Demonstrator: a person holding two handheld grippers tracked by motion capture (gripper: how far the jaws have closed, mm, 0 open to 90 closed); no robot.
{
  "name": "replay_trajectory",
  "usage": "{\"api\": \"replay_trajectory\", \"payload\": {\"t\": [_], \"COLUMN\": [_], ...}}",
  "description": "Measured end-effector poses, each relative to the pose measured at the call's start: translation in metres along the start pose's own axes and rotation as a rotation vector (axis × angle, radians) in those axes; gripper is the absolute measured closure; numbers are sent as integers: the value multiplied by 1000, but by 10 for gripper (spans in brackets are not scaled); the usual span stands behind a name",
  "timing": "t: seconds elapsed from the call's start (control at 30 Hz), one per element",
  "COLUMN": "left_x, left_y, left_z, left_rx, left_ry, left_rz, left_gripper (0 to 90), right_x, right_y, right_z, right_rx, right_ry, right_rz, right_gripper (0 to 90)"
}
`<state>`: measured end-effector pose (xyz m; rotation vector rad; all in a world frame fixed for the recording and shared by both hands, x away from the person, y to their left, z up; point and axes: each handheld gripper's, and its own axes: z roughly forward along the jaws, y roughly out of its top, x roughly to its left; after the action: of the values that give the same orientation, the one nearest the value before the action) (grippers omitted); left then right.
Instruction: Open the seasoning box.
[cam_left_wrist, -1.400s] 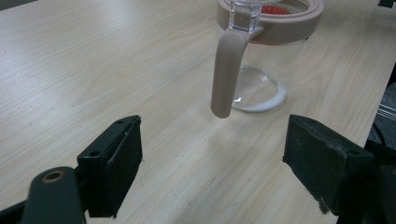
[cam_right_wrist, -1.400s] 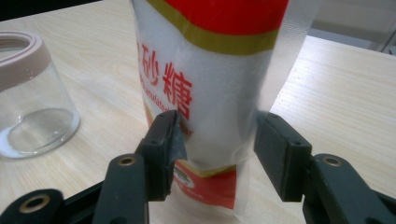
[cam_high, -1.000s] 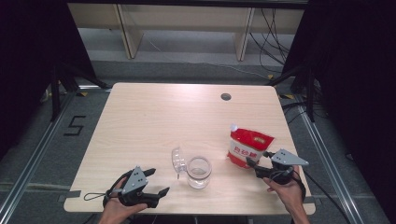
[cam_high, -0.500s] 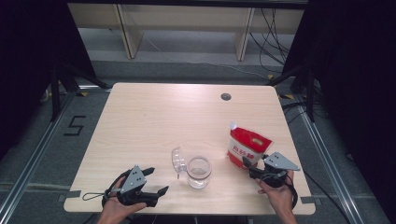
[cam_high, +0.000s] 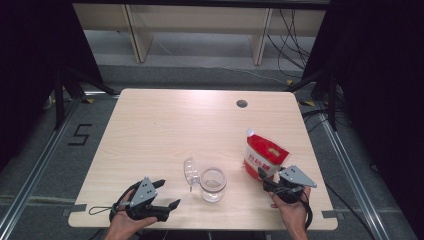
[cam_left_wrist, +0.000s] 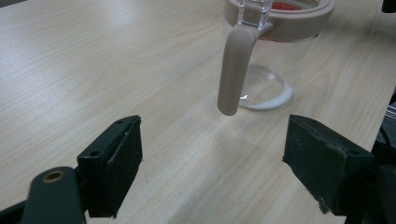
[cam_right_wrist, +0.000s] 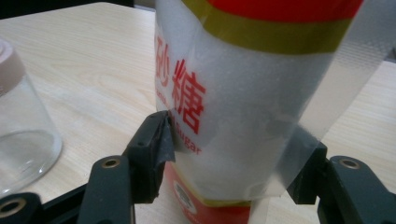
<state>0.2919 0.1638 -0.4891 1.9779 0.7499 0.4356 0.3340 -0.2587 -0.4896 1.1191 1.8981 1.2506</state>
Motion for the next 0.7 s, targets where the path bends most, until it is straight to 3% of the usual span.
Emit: {"api": "replay_trajectory", "payload": {"t": [0.1, 0.13, 0.2, 0.23, 0.4, 0.43, 0.47, 0.63, 0.7], "left_x": [0, 0, 0, -1, 0, 0, -3, -3, -3], "left_y": [1, 0, 1, 0, 1, 1, 0, 0, 0], "left_z": [0, 1, 0, 0, 1, 1, 1, 0, 1], "left_rx": [-13, -15, -6, -10, -2, -2, -7, -8, -7], "left_ry": [-8, -14, -7, -5, -12, -12, -17, -15, -20], "left_rz": [-4, -8, 0, -19, 4, 4, -32, -30, -32], "left_gripper": [190, 190, 190, 190, 190, 190, 190, 189, 189], "right_x": [-1, -7, -8, -8, -7, -9, -7, -10, -12], "right_y": [-2, -3, -3, -3, -3, -2, -3, -5, -5], "right_z": [0, 2, 2, 2, 7, 10, 10, 17, 23], "right_rx": [-6, -29, -32, -32, -51, -65, -49, -60, -74], "right_ry": [16, 48, 61, 61, 87, 92, 87, 110, 109], "right_rz": [10, -34, -31, -31, -37, -68, -52, -41, -109], "right_gripper": [414, 417, 413, 413, 371, 364, 359, 357, 358]}}
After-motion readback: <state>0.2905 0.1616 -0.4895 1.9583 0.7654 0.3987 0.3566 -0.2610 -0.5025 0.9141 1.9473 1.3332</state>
